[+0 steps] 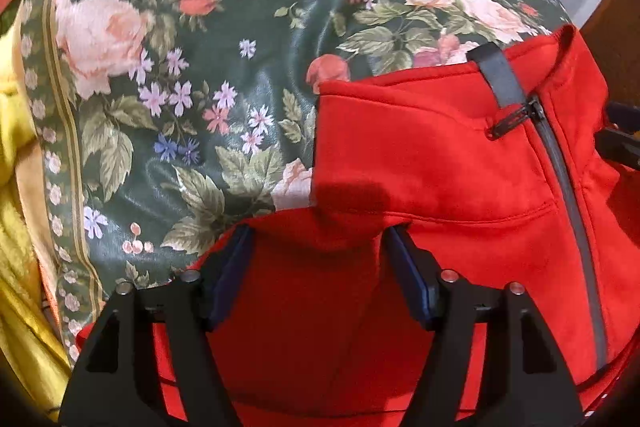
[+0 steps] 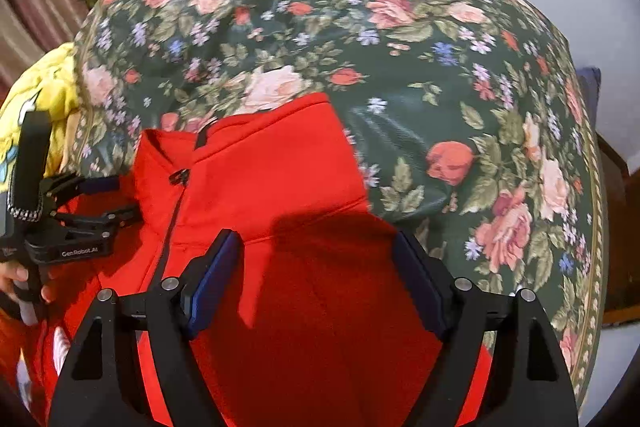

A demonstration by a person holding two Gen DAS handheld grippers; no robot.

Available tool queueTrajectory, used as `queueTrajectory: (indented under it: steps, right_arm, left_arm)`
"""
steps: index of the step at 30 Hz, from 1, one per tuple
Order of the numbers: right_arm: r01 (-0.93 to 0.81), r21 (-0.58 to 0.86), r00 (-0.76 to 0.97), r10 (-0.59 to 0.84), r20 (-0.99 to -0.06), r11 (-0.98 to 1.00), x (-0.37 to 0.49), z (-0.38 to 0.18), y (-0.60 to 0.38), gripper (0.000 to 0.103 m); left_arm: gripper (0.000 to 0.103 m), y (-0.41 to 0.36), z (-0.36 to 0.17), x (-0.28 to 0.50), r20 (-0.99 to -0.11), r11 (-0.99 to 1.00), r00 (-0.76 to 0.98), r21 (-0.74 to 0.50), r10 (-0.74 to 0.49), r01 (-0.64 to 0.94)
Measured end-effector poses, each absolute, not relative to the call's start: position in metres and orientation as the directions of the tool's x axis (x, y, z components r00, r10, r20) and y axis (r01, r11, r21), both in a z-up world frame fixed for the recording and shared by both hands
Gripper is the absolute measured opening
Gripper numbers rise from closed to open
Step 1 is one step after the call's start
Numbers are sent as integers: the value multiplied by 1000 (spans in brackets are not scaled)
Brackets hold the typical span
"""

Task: Fold large clothes
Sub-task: 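Grasp the jacket hem with the left tool while the right tool grasps it too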

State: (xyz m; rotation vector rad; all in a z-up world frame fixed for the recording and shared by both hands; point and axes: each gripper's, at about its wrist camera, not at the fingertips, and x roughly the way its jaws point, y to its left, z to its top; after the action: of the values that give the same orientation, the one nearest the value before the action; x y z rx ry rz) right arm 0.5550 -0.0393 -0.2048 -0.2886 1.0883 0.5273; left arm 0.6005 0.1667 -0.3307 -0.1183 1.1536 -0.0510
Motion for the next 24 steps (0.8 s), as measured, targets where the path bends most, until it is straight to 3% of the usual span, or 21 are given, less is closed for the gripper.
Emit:
queueTrajectory:
  steps: [1, 3, 5, 6, 7, 9, 11, 24]
  right_arm:
    - [-552, 40, 354, 277, -893, 833, 552, -205, -38, 73]
    - [-571, 30, 361, 283, -889, 821, 548, -205, -34, 58]
    - [-589, 6, 372, 278, -886, 808, 542, -201, -30, 46]
    - [-592, -2, 377, 276, -884, 806, 540, -199, -29, 35]
    - [-596, -5, 379, 276, -883, 803, 538, -197, -28, 31]
    - [-602, 17, 369, 297, -881, 798, 537, -192, -30, 13]
    - [-606, 52, 358, 330, -873, 794, 531, -183, -35, 10]
    - [-658, 103, 391, 456, -800, 746, 438, -111, -53, 8]
  left_arm:
    - [46, 165, -330, 600, -905, 990, 407, -139, -121, -15]
    - [28, 161, -329, 597, -896, 982, 413, -186, -163, -15]
    - [17, 154, -328, 594, -895, 985, 421, -174, -151, -16]
    - [3, 150, -328, 593, -896, 987, 422, -159, -139, -11]
    - [0, 145, -325, 591, -898, 990, 421, -141, -127, -2]
    - [0, 136, -319, 586, -898, 994, 427, -113, -105, 6]
    - [0, 128, -306, 579, -888, 995, 449, -97, -95, 17]
    - [0, 154, -175, 477, -790, 992, 601, -103, -125, 72]
